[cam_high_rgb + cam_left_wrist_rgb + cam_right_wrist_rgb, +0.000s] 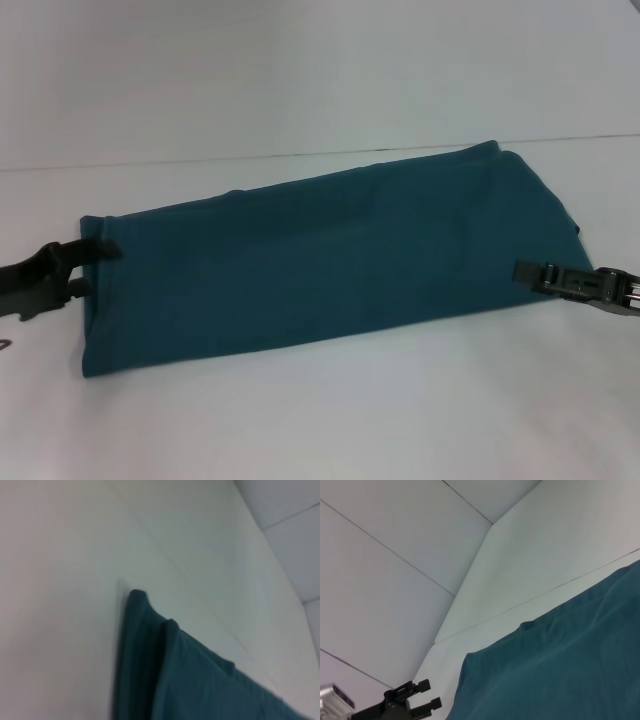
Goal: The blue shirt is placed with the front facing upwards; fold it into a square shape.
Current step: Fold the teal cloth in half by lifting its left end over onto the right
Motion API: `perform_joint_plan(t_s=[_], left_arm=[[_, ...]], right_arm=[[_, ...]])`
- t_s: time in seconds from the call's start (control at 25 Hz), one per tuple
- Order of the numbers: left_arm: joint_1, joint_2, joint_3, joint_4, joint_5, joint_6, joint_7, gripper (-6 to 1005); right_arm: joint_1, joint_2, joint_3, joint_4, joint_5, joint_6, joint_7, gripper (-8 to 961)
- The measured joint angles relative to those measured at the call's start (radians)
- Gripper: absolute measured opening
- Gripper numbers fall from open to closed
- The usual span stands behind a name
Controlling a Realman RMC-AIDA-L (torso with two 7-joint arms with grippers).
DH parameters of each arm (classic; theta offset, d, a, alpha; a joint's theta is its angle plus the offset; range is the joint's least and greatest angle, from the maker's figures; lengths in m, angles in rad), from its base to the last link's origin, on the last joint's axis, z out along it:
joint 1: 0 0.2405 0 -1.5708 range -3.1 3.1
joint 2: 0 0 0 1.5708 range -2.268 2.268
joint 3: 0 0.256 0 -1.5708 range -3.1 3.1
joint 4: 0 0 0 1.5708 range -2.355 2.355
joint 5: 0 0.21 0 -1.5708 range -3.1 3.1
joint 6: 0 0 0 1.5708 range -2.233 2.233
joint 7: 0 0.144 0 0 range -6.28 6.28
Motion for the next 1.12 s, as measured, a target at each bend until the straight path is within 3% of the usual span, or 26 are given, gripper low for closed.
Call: perform_joint_plan(t_s=[0.08, 0.16, 0.4, 0.68, 1.12], left_arm=[[-0.008, 0.022, 0.040, 0.029, 0.041, 0.035, 0.054, 794], [-0.013, 0.029, 0.073, 0.071, 0.086, 0.051, 0.129, 794], [-0.001, -0.014, 0.087, 0.131, 0.131, -0.028, 0.123, 794], [0.000, -0.031, 0.089, 0.089, 0.135, -0.108, 0.024, 795], [-0.004, -0.043, 0.122, 0.088, 0.136, -0.170, 0.093, 795]], right_arm=[[0.000, -0.001, 0.000, 0.000, -0.001, 0.001, 0.000, 896], [0.000, -0.003, -0.001, 0.000, -0.001, 0.004, 0.000, 896], [-0.002, -0.004, 0.000, 0.000, -0.001, 0.009, 0.000, 896], [0.002, -0.004, 0.002, 0.000, -0.002, 0.011, -0.001, 896], [-0.003, -0.003, 0.003, 0.000, -0.002, 0.011, -0.001, 896]])
